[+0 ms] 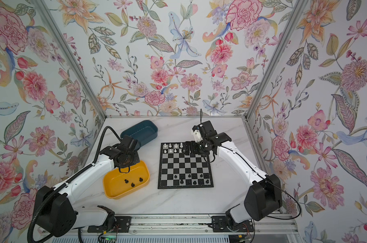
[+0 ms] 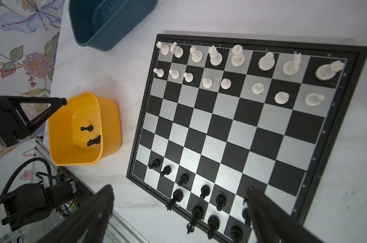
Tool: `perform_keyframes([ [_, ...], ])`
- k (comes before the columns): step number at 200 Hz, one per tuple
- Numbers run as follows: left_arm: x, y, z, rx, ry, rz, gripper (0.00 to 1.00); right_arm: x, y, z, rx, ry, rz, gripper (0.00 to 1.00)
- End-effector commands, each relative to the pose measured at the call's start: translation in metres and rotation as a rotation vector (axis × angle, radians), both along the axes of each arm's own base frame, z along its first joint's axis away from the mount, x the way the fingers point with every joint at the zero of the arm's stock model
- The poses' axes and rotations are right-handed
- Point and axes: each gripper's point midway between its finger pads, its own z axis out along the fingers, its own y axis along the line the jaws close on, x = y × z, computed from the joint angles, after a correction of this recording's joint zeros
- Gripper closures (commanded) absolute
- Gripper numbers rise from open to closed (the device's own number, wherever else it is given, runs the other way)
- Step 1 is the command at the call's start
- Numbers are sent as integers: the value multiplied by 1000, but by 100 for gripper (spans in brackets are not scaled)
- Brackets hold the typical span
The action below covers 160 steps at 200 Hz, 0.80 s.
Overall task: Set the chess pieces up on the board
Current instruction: 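Lift the black pawn and carry it with the left gripper toward the board, then lower the pawn onto the corner second-row square and open the left gripper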
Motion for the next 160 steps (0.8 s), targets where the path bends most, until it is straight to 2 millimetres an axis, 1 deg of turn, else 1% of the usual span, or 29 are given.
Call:
perform_keyframes([
  [1,-3,-30,0,-26,5,-25,95,-21,-11,0,-11,5,-17,1],
  [12,-8,-48,-2,-38,4,-57,95,-31,-17,-1,-17,9,-22,1],
  [31,-20,-76,-13,-42,23,-111,95,-50,-29,-2,-21,4,-34,1],
  [71,-48,-120,-38,-33,61,-209,94,-82,-47,-7,-22,15,-58,1],
  [83,-53,-127,-44,-26,68,-226,94,-88,-52,-8,-26,13,-62,1],
  [98,-58,-135,-45,-31,63,-241,94,-94,-56,-8,-28,10,-66,1],
  [100,-59,-135,-54,-14,81,-244,94,-94,-56,-8,-28,11,-68,1],
  [102,-60,-136,-57,-10,86,-244,94,-95,-56,-8,-28,10,-67,1],
  [124,-65,-144,-66,-16,104,-263,93,-100,-60,-7,-30,10,-71,1],
  [160,-71,-145,-79,-2,134,-276,93,-104,-64,-4,-35,0,-79,1],
])
